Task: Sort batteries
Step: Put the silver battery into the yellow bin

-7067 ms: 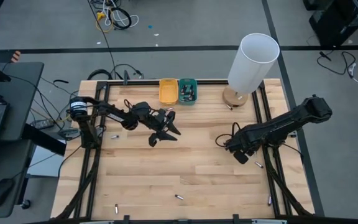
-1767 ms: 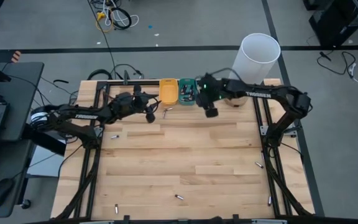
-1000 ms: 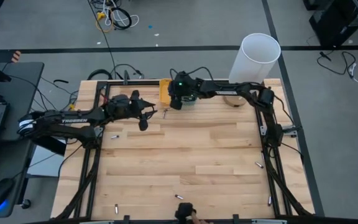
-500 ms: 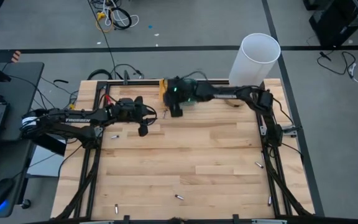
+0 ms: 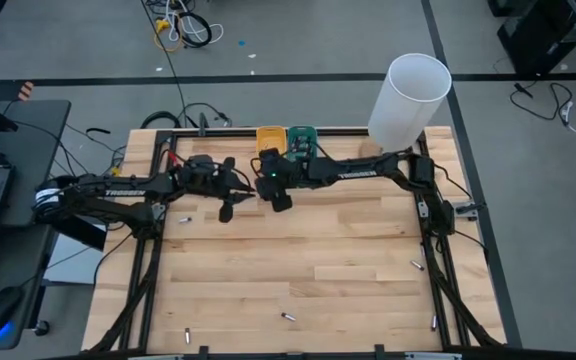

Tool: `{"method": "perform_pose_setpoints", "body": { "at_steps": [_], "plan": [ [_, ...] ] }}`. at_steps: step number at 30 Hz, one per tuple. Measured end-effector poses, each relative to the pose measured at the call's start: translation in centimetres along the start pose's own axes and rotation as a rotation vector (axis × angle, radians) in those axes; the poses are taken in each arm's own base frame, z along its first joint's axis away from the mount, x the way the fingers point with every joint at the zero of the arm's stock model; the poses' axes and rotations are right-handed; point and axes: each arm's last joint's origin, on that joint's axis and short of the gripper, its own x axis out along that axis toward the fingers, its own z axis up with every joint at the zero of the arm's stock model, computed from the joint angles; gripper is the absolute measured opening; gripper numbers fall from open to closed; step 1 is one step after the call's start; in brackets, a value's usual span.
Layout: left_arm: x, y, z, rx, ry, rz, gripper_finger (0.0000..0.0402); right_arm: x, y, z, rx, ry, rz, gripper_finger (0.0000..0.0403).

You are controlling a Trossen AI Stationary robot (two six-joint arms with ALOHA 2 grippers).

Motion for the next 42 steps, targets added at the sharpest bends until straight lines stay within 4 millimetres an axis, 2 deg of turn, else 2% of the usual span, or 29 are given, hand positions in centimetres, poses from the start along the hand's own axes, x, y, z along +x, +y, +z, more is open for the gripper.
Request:
{"method": "perform_pose_setpoints", "body": {
  "at_steps": [5, 10, 15, 19, 27, 31, 36, 40, 42],
  "plan": [
    [-0.3, 0.8, -0.3, 0.002, 0.017, 0.039, 0.0071, 1.6, 1.1, -1.9, 0.045, 0.071, 0.034, 0.0248],
    [-0.4, 1.4, -0.5, -0.006, 0.034, 0.075, 0.0065, 1.9, 1.5, -3.1, 0.035, 0.104, 0.049, 0.0241],
    [-0.6, 2.3, 0.2, -0.017, -0.017, 0.269, 0.0065, 2.4, -0.2, -5.3, 0.044, 0.116, 0.083, 0.024],
    [-0.6, 2.2, -0.2, -0.024, 0.015, 0.269, 0.0065, 2.5, -1.5, -6.7, 0.05, 0.11, 0.12, 0.024],
    [-0.6, 2.4, 0.0, -0.026, 0.004, 0.306, 0.0065, 2.3, -2.0, -7.0, 0.06, 0.104, 0.162, 0.0235],
    [-0.6, 2.3, -0.2, -0.027, 0.019, 0.294, 0.0065, 2.2, -1.6, -6.9, 0.193, 0.136, 0.183, 0.0222],
    [0.4, 2.6, -1.0, 0.016, 0.059, 0.292, 0.0065, 1.0, -0.3, -6.3, 0.354, 0.249, 0.184, 0.0192],
    [2.3, 2.7, -1.9, 0.031, 0.058, 0.29, 0.0067, -2.4, 0.9, -6.7, 0.344, 0.482, 0.246, 0.0173],
    [3.4, 2.6, -2.3, 0.065, 0.047, 0.278, 0.007, -3.6, 1.2, -6.9, 0.372, 0.531, 0.278, 0.0164]
  ]
}}
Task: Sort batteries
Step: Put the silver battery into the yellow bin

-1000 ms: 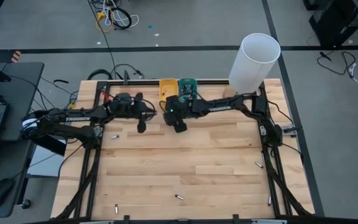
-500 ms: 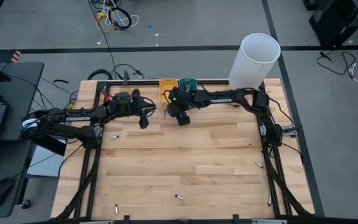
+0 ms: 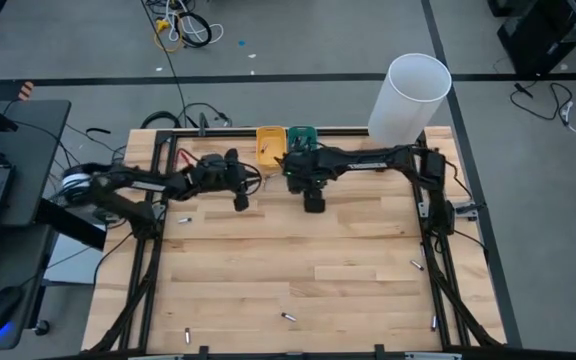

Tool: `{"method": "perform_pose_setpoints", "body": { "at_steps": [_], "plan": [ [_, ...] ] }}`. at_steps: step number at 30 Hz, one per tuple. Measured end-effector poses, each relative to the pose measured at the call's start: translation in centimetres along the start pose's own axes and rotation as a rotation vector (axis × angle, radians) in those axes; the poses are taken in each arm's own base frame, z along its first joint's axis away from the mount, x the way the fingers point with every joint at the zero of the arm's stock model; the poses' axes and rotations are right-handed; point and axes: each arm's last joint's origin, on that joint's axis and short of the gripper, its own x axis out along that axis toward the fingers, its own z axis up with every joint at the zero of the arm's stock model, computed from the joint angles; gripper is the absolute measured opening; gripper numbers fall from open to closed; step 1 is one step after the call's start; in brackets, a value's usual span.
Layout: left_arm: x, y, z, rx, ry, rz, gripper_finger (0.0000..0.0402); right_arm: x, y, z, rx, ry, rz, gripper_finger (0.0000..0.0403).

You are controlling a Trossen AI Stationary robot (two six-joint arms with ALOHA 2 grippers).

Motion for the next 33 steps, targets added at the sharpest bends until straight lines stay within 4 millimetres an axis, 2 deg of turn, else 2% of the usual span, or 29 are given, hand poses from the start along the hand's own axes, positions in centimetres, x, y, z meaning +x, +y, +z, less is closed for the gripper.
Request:
{"method": "perform_pose_setpoints", "body": {
  "at_steps": [4, 7, 9, 14, 19, 26, 33],
  "plan": [
    [1.6, -0.3, -0.6, -0.021, -0.057, 0.024, 0.0086, -1.5, 0.6, -2.3, 0.067, 0.011, 0.054, 0.0152],
    [2.5, -0.3, -1.0, -0.096, -0.076, 0.051, 0.0111, -3.1, 1.4, -5.7, 0.142, 0.144, 0.025, 0.0145],
    [3.4, -0.3, -1.2, -0.13, -0.063, 0.064, 0.0131, -4.6, 1.9, -7.9, 0.203, 0.174, -0.017, 0.014],
    [5.9, -0.4, -2.0, -0.184, 0.027, 0.029, 0.0186, -7.9, 3.9, -11.9, 0.332, 0.025, -0.049, 0.0131],
    [8.3, -0.4, -2.4, -0.263, 0.113, 0.021, 0.0219, -9.9, 6.2, -15.3, 0.399, -0.103, -0.029, 0.013],
    [9.6, 0.1, -2.4, -0.263, 0.234, 0.136, 0.0224, -11.6, 8.4, -17.9, 0.464, -0.198, 0.022, 0.013],
    [9.7, 0.2, -2.4, -0.182, 0.281, 0.158, 0.0222, -12.2, 10.2, -18.3, 0.443, -0.227, 0.052, 0.013]
  ]
}}
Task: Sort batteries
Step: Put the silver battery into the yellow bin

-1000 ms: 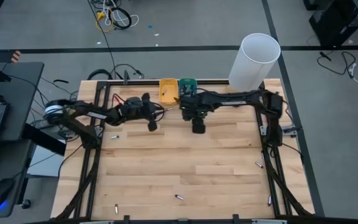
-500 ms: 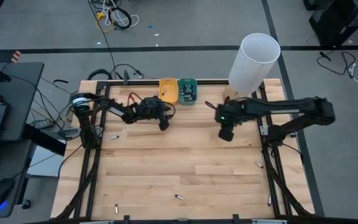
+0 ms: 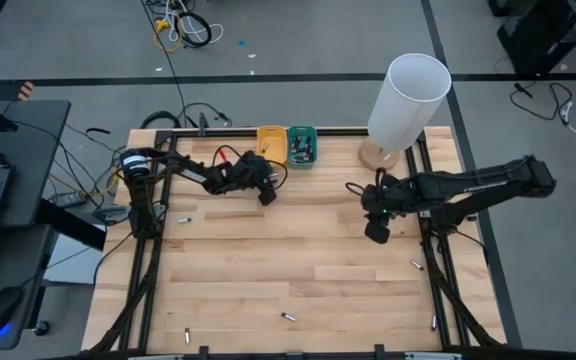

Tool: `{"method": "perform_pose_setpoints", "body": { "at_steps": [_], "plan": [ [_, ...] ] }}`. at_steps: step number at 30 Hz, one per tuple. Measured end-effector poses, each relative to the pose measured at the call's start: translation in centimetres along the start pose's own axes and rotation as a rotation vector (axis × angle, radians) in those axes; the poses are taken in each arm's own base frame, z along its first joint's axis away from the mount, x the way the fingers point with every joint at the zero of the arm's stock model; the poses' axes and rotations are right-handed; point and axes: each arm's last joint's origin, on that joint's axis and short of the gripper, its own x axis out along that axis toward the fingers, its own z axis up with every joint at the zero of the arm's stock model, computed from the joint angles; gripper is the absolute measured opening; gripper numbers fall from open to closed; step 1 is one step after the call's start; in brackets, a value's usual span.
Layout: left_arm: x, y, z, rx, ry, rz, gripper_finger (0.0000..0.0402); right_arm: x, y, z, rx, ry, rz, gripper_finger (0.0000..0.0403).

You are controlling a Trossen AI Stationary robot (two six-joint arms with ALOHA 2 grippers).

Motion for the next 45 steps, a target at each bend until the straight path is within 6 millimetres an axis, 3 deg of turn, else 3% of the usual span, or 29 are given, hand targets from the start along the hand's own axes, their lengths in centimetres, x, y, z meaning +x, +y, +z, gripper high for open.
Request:
{"method": "perform_pose_setpoints", "body": {
  "at_steps": [5, 14, 28, 33, 45],
  "plan": [
    [0.0, -0.1, -0.2, -0.001, 0.032, -0.039, 0.0187, -0.1, 0.6, -0.2, -0.012, -0.011, -0.005, 0.013],
    [-0.1, -0.3, -0.5, -0.032, 0.064, -0.092, 0.004, -0.1, 0.8, 0.0, -0.003, -0.044, 0.002, 0.013],
    [-1.3, -1.9, 0.1, -0.017, 0.048, -0.18, 0.0048, 0.1, 0.9, 0.4, 0.007, -0.109, -0.013, 0.013],
    [-3.0, -2.9, 1.7, -0.004, -0.015, -0.238, 0.0047, 2.4, 1.0, 0.2, -0.004, -0.218, -0.018, 0.013],
    [-7.2, -6.8, 5.3, 0.017, -0.258, -0.365, 0.0047, 7.7, 0.8, 0.0, 0.161, -0.776, 0.249, 0.0134]
  ]
}}
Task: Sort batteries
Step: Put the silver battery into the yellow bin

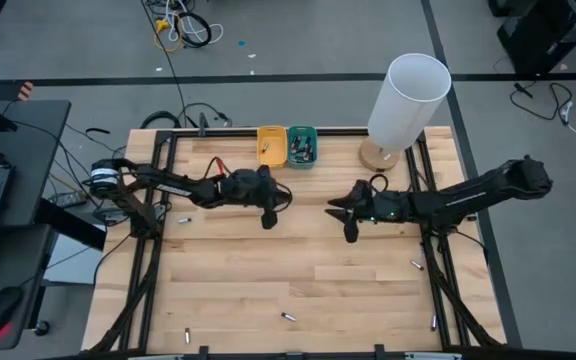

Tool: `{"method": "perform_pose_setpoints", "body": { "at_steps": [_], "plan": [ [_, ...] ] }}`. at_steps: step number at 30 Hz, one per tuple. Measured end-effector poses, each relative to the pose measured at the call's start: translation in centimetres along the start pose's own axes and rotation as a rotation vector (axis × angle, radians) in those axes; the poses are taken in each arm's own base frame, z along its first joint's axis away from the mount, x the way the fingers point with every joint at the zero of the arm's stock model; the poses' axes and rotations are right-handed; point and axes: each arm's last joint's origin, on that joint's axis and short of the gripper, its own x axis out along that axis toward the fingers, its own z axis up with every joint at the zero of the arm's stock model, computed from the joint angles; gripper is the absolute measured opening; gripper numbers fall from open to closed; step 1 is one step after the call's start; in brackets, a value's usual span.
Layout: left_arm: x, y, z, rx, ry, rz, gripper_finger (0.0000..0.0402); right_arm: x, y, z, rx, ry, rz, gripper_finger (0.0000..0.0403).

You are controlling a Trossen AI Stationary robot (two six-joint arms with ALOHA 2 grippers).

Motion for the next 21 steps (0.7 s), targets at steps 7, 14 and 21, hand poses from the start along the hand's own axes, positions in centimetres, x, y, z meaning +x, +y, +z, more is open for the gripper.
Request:
{"method": "perform_pose_setpoints", "body": {
  "at_steps": [7, 14, 21],
  "plan": [
    [-0.1, -1.9, 1.4, 0.011, -0.149, -0.058, 0.0047, 3.2, 0.0, -0.7, -0.052, -0.063, 0.004, 0.0137],
    [-0.2, -2.1, 1.5, 0.002, -0.156, -0.059, 0.0047, 6.1, 0.2, 0.7, -0.101, -0.101, -0.013, 0.0136],
    [-0.1, -2.1, 1.3, 0.022, -0.142, -0.057, 0.0047, 7.4, 0.1, 1.4, -0.089, -0.085, 0.038, 0.0135]
  ]
}}
